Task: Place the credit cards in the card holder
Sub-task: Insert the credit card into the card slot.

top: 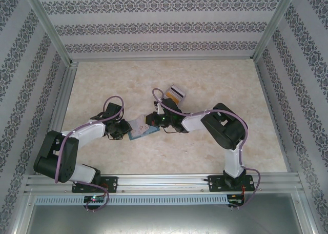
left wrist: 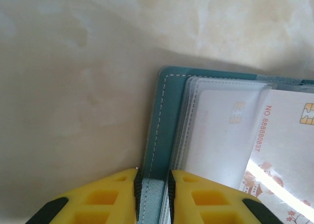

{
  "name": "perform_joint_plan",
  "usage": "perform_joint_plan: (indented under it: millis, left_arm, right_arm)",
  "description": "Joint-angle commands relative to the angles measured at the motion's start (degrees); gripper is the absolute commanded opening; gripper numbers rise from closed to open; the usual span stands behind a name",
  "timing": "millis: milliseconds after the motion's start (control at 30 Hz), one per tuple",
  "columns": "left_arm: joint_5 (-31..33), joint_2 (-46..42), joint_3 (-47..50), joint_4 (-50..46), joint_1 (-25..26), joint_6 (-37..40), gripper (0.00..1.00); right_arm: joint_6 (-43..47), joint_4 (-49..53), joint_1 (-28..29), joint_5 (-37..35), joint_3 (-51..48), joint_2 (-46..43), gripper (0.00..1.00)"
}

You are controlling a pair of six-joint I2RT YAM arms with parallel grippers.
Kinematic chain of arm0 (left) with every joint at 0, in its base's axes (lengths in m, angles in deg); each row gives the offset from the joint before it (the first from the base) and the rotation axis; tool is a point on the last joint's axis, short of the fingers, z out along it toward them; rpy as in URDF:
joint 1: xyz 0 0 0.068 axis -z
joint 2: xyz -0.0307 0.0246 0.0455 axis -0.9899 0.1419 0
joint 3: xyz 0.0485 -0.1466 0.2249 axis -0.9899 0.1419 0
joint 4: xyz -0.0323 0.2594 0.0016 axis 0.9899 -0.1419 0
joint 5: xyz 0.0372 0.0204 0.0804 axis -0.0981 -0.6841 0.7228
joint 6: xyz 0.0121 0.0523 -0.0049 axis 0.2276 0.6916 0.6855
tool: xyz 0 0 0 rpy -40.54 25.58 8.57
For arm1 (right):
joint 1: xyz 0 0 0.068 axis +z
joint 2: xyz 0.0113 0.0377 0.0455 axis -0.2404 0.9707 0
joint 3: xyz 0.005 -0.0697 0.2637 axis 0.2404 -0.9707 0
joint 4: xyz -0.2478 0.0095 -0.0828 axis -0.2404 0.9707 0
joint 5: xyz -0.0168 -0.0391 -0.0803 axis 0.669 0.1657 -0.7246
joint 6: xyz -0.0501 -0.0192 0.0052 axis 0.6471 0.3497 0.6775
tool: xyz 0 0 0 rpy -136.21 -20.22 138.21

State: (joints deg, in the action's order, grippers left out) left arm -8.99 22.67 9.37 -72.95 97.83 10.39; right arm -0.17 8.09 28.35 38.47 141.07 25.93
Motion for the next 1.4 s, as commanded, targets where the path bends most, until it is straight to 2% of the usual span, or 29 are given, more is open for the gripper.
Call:
perform_joint_plan:
  millis: [0,667,1367]
  left_arm:
    - [0.2,0.7,0.4,-0.7,-0.6,-0.1,0.25]
    - [0.2,0.9,0.3,-0.4,-0.7,-0.2,0.25]
    - [-0.3,1.3,0.7,0.4,-0.7,-0.4,0.25]
  right_arm:
    - [0.3,0.2,1.0,0.8,1.1,1.9,0.06]
    - [2.5,2.6,2.5,0.8,2.3,3.0,0.07]
    - [11.7,18.5,7.6,-5.9,11.0,5.2,0.12]
